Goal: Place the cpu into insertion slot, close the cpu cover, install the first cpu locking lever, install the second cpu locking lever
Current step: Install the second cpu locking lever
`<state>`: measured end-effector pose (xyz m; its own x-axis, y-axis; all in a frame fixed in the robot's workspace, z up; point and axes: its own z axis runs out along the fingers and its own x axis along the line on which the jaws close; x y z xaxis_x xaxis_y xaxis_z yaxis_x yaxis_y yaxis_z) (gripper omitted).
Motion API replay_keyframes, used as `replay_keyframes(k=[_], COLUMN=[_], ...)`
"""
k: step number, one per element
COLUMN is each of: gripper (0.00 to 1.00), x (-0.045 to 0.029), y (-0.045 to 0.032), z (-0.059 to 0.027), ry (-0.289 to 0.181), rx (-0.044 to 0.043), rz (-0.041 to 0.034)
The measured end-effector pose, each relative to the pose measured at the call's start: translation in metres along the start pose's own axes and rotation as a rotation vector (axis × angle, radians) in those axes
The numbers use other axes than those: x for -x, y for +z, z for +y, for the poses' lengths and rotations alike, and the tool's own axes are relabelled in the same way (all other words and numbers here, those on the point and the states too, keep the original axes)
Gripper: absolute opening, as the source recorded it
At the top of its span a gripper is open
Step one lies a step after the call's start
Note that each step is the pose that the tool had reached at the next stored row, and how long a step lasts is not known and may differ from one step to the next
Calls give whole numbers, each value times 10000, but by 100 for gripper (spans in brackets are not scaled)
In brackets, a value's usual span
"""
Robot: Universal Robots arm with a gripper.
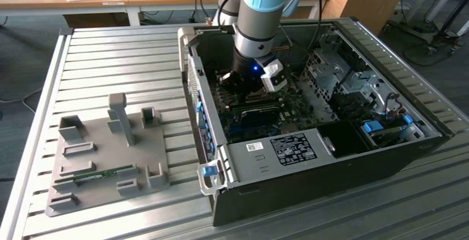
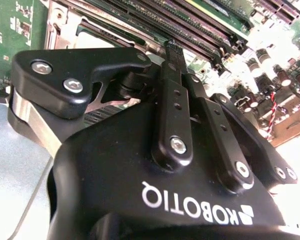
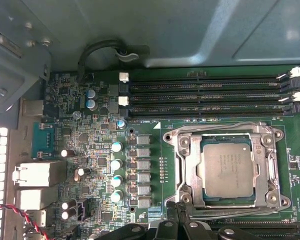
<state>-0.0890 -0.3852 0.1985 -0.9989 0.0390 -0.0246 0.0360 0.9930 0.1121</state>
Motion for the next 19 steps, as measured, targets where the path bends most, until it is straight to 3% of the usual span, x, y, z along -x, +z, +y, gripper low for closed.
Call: replay_keyframes(k=[10,19], gripper=[11,11], x=[2,-1], y=[-73,-58], z=[8,6], ry=[0,-1], rx=[-1,0], rz=[1,-4])
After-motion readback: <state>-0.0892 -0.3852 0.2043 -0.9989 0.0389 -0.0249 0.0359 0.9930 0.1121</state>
